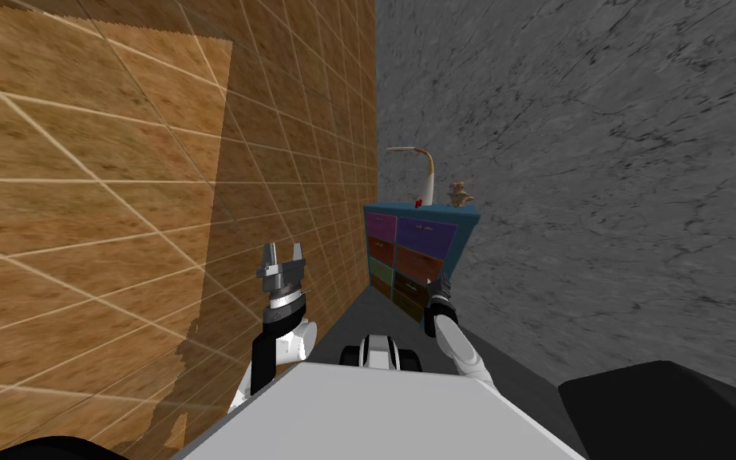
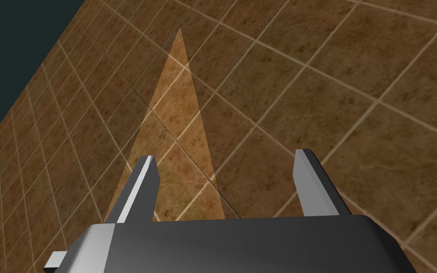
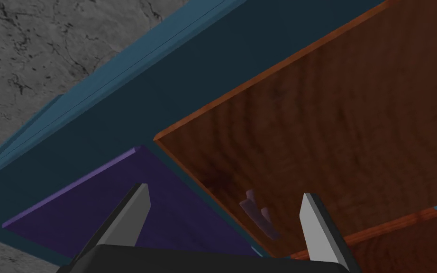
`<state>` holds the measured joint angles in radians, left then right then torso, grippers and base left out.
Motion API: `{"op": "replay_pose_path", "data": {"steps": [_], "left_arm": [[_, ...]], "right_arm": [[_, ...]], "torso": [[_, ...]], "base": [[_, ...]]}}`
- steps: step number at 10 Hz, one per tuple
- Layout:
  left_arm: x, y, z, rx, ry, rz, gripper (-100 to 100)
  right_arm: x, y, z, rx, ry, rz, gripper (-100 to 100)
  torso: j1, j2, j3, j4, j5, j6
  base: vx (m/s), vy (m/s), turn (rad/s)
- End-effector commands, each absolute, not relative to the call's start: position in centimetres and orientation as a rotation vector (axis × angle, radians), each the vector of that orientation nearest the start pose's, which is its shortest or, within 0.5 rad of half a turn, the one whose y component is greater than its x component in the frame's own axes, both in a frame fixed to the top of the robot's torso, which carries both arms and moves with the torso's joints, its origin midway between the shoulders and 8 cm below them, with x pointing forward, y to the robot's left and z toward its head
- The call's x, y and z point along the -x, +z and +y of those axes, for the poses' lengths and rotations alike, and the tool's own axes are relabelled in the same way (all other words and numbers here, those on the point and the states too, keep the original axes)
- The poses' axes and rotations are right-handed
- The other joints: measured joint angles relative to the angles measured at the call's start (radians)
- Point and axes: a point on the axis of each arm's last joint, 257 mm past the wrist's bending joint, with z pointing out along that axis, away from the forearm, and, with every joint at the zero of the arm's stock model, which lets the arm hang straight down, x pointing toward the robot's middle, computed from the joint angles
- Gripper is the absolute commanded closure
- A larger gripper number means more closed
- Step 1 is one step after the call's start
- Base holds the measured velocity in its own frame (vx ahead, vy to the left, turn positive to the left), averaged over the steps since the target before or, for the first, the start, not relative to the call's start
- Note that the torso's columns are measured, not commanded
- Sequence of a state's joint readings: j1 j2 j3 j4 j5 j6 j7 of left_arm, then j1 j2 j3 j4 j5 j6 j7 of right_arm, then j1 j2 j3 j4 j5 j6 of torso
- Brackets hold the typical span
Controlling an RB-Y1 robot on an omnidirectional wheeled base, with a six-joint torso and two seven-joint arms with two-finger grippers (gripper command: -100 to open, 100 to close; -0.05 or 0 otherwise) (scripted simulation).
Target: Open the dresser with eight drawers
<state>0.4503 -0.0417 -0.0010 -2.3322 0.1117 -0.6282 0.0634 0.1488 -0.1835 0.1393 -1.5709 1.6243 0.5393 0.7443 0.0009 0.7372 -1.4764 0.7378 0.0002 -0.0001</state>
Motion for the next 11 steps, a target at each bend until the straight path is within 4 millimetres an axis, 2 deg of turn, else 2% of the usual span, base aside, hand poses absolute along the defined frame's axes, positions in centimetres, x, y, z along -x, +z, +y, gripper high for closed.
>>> {"op": "replay_pose_path", "data": {"steps": [1, 6, 11], "left_arm": [[-30.6, 8.3, 28.8, 0.586, -1.489, 0.329, 0], [-30.6, 8.3, 28.8, 0.586, -1.489, 0.329, 0], [-30.6, 8.3, 28.8, 0.586, -1.489, 0.329, 0]], "right_arm": [[-46.1, -27.8, -36.3, 0.542, -1.225, 1.639, -100], [-45.1, -27.9, -36.3, 0.627, -1.372, 1.598, -100], [-43.2, -28.3, -36.0, 0.740, -1.574, 1.533, -100]], "torso": [[0.000, 0.001, 0.000, 0.000, 0.000, 0.000], [-0.001, 0.001, 0.001, 0.000, 0.000, 0.000], [0.000, 0.002, 0.001, 0.001, 0.000, 0.000]], "base": [[0.080, 0.009, 0.024], [0.066, 0.013, 0.017], [0.078, 0.014, 0.022]]}}
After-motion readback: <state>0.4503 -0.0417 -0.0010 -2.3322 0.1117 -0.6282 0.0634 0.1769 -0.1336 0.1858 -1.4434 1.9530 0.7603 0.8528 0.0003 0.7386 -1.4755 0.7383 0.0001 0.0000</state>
